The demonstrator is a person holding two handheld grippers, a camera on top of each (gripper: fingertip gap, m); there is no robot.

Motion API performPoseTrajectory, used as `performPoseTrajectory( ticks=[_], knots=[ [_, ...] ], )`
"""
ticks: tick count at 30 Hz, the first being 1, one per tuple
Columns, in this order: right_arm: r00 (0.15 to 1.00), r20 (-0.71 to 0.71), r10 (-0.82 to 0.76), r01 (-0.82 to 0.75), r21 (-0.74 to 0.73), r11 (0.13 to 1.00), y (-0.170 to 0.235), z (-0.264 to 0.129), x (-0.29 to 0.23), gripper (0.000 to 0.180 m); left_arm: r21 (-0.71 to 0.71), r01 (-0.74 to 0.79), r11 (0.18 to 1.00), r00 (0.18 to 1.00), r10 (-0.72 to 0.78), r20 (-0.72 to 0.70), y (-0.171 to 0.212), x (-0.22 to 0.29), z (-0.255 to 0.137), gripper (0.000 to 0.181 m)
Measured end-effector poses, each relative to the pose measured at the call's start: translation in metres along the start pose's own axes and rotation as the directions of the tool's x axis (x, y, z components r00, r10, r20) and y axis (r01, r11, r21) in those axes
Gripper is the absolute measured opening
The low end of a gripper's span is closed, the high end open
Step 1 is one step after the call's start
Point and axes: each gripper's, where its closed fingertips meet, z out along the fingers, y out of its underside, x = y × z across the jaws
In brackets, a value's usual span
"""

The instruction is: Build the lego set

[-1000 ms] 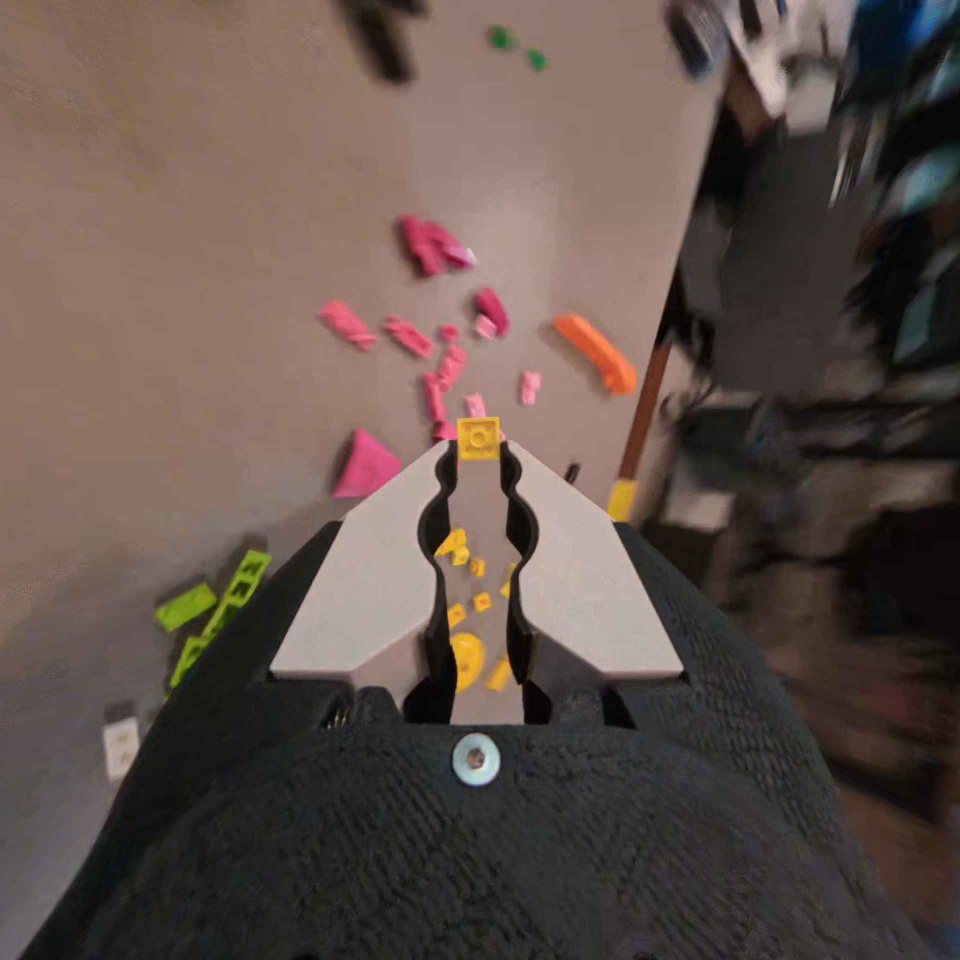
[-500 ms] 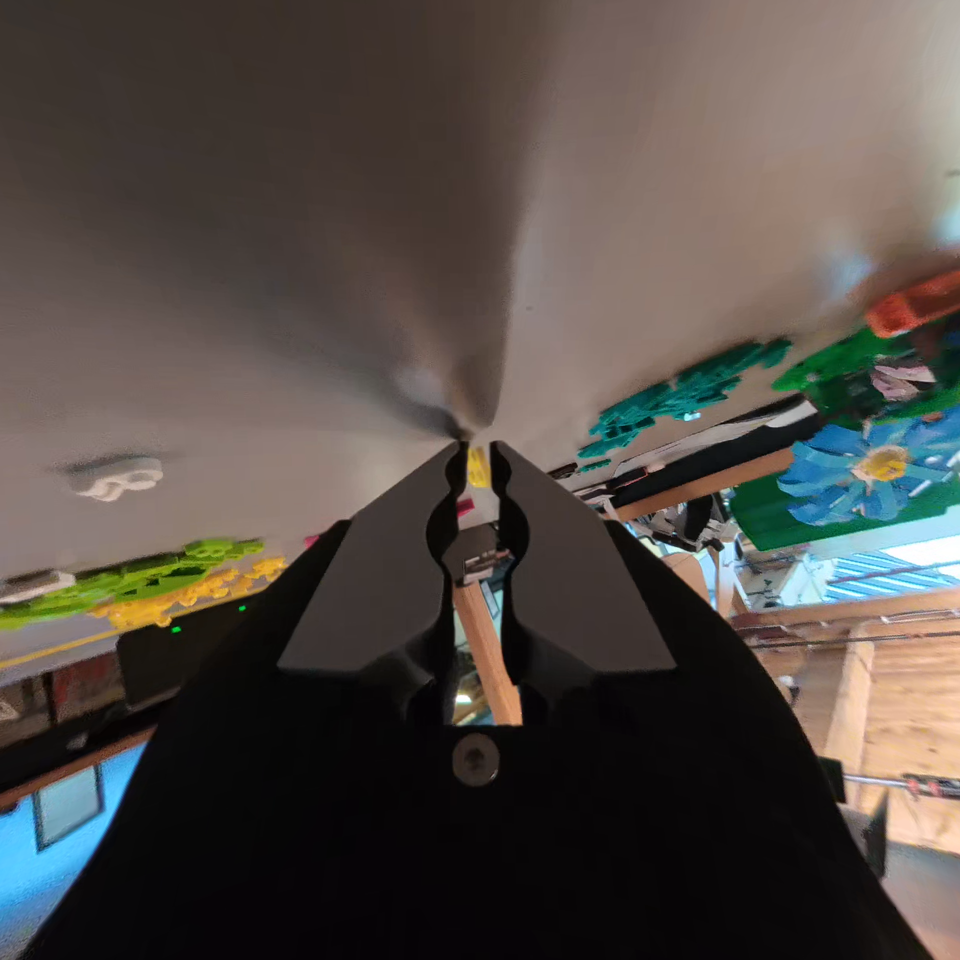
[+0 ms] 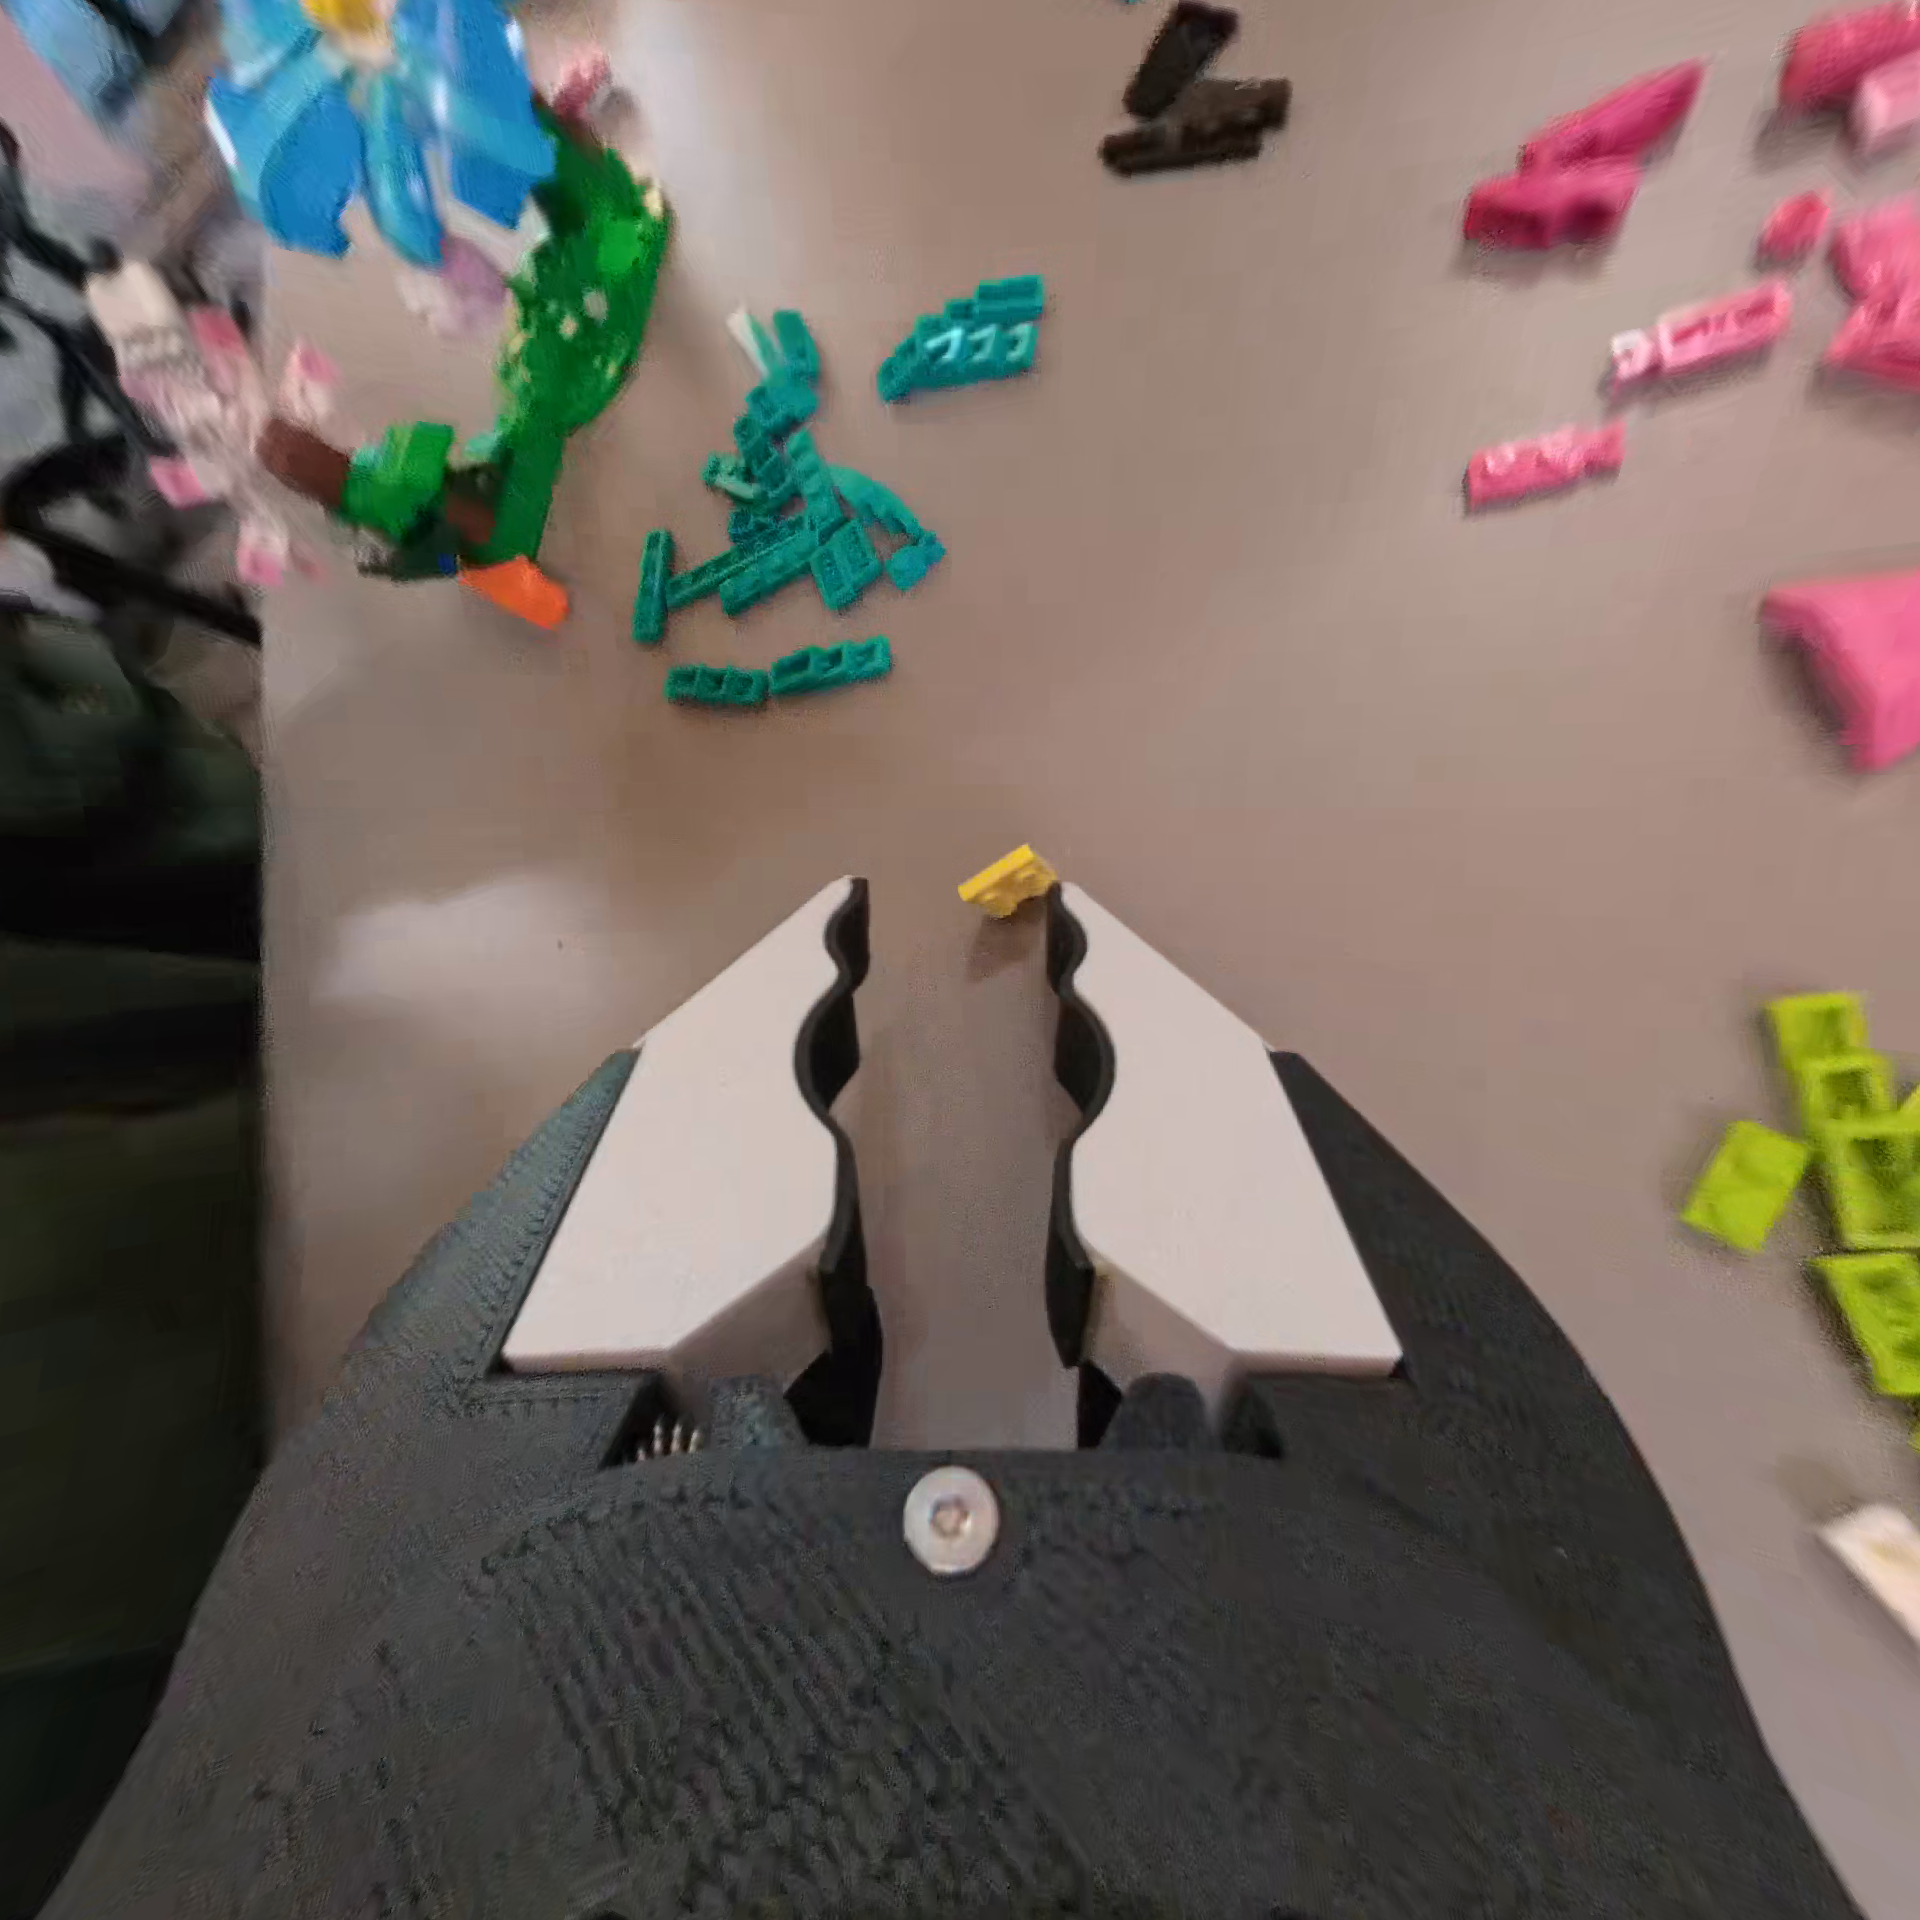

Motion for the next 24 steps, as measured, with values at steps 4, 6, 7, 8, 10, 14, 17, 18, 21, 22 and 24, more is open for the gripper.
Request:
performPoseTrajectory(
  ticks=[4,6,7,8,10,14,17,18,21,22,24],
  knots=[
    [1.0,-0.019,0.025,-0.025,-0.002,1.0,0.0,0.006,0.006,0.026,-0.005,0.003,1.0,1.0,-0.003,-0.007,0.0,0.001,0.001,0.014],
    [0.996,-0.058,-0.072,0.071,-0.032,0.997,0.001,0.007,0.007,0.014,-0.009,0.005,1.0,1.0,-0.005,-0.011,0.001,0.002,0.002,0.014],
    [0.983,-0.084,-0.162,0.157,-0.058,0.986,0.001,0.007,0.006,0.012,-0.012,0.005,1.0,1.0,-0.005,-0.013,0.001,0.002,0.003,0.014],
    [0.954,-0.113,-0.277,0.268,-0.093,0.959,0.001,0.007,0.006,0.011,-0.015,0.005,1.0,1.0,-0.005,-0.015,0.002,0.003,0.003,0.014],
    [0.807,-0.18,-0.563,0.531,-0.198,0.824,0.002,0.006,0.006,0.008,-0.018,0.005,1.0,1.0,-0.005,-0.019,0.002,0.004,0.005,0.014],
    [0.258,-0.126,-0.958,0.836,-0.468,0.287,0.011,0.004,0.002,0.004,-0.026,0.008,1.0,1.0,-0.009,-0.03,0.004,0.006,0.007,0.014],
    [0.0,-0.028,-1.0,0.859,-0.513,0.015,0.019,0.007,-0.006,0.006,-0.029,0.014,0.999,0.999,-0.016,-0.038,0.005,0.007,0.008,0.014],
    [0.0,-0.013,-1.0,0.87,-0.493,0.006,0.021,0.007,-0.01,0.007,-0.031,0.015,0.999,0.999,-0.016,-0.041,0.005,0.007,0.008,0.014],
    [0.35,-0.003,-0.937,0.867,-0.378,0.325,0.021,0.002,-0.021,0.032,-0.033,0.015,0.999,0.999,-0.016,-0.045,0.005,0.008,0.007,0.014],
    [0.515,0.004,-0.857,0.81,-0.329,0.486,0.019,0.001,-0.023,0.04,-0.033,0.017,0.999,0.999,-0.018,-0.046,0.005,0.008,0.007,0.014],
    [0.726,0.036,-0.687,0.673,-0.242,0.699,0.014,0.0,-0.025,0.045,-0.034,0.02,0.999,0.998,-0.022,-0.052,0.005,0.009,0.008,0.014]
  ],
)
